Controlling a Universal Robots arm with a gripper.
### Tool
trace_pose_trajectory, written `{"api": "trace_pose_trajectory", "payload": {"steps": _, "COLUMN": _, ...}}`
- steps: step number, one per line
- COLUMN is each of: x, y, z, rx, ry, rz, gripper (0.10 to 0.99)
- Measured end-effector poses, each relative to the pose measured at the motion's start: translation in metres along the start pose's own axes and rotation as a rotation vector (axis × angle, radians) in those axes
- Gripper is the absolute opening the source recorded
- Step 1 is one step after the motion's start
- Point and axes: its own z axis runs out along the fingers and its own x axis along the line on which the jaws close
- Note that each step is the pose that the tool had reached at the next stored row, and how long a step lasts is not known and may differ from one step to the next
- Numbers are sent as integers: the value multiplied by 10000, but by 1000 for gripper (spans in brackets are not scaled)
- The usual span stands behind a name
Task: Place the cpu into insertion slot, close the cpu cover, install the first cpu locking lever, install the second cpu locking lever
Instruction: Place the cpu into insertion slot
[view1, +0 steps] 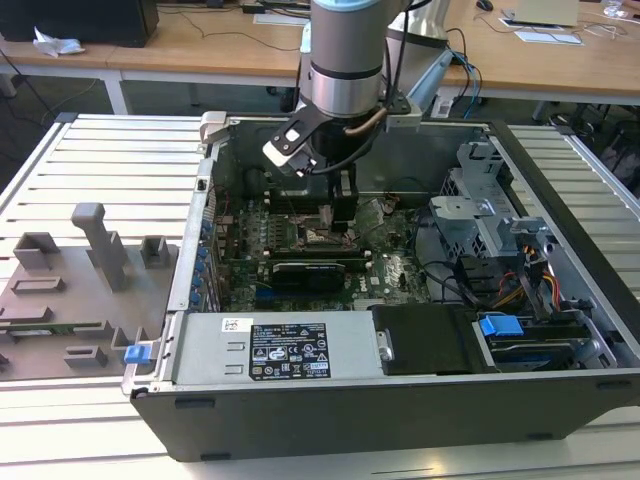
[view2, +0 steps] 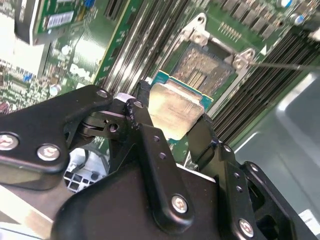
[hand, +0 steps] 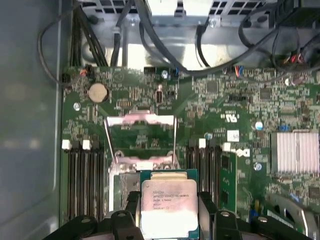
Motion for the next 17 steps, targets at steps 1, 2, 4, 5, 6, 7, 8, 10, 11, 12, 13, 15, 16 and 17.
{"api": "trace_pose_trajectory", "payload": {"steps": 1, "x": 0, "y": -26, "z": 2, "rx": 0, "ry": 0, "rz": 1, "gripper": 545}}
{"api": "trace_pose_trajectory", "payload": {"steps": 2, "x": 3, "y": -51, "z": 5, "rx": 0, "ry": 0, "rz": -1, "gripper": 545}}
{"api": "trace_pose_trajectory", "payload": {"steps": 4, "x": 7, "y": -75, "z": 9, "rx": 0, "ry": -1, "rz": 0, "gripper": 545}}
{"api": "trace_pose_trajectory", "payload": {"steps": 5, "x": 10, "y": -82, "z": 12, "rx": 0, "ry": -1, "rz": 0, "gripper": 545}}
{"api": "trace_pose_trajectory", "payload": {"steps": 6, "x": 18, "y": -93, "z": 27, "rx": -1, "ry": 2, "rz": 0, "gripper": 545}}
{"api": "trace_pose_trajectory", "payload": {"steps": 7, "x": 21, "y": -97, "z": 37, "rx": -1, "ry": 1, "rz": 0, "gripper": 545}}
{"api": "trace_pose_trajectory", "payload": {"steps": 8, "x": 24, "y": -100, "z": 48, "rx": 0, "ry": 0, "rz": 0, "gripper": 545}}
{"api": "trace_pose_trajectory", "payload": {"steps": 10, "x": 30, "y": -105, "z": 83, "rx": 0, "ry": 0, "rz": 0, "gripper": 545}}
{"api": "trace_pose_trajectory", "payload": {"steps": 11, "x": 34, "y": -107, "z": 93, "rx": 0, "ry": -1, "rz": 1, "gripper": 545}}
{"api": "trace_pose_trajectory", "payload": {"steps": 12, "x": 40, "y": -107, "z": 99, "rx": 1, "ry": -2, "rz": 0, "gripper": 545}}
{"api": "trace_pose_trajectory", "payload": {"steps": 13, "x": 47, "y": -109, "z": 103, "rx": 0, "ry": 0, "rz": 0, "gripper": 545}}
{"api": "trace_pose_trajectory", "payload": {"steps": 15, "x": 65, "y": -123, "z": 110, "rx": 0, "ry": 0, "rz": 0, "gripper": 545}}
{"api": "trace_pose_trajectory", "payload": {"steps": 16, "x": 73, "y": -130, "z": 113, "rx": 0, "ry": 0, "rz": -1, "gripper": 545}}
{"api": "trace_pose_trajectory", "payload": {"steps": 17, "x": 79, "y": -136, "z": 115, "rx": 1, "ry": -1, "rz": 0, "gripper": 545}}
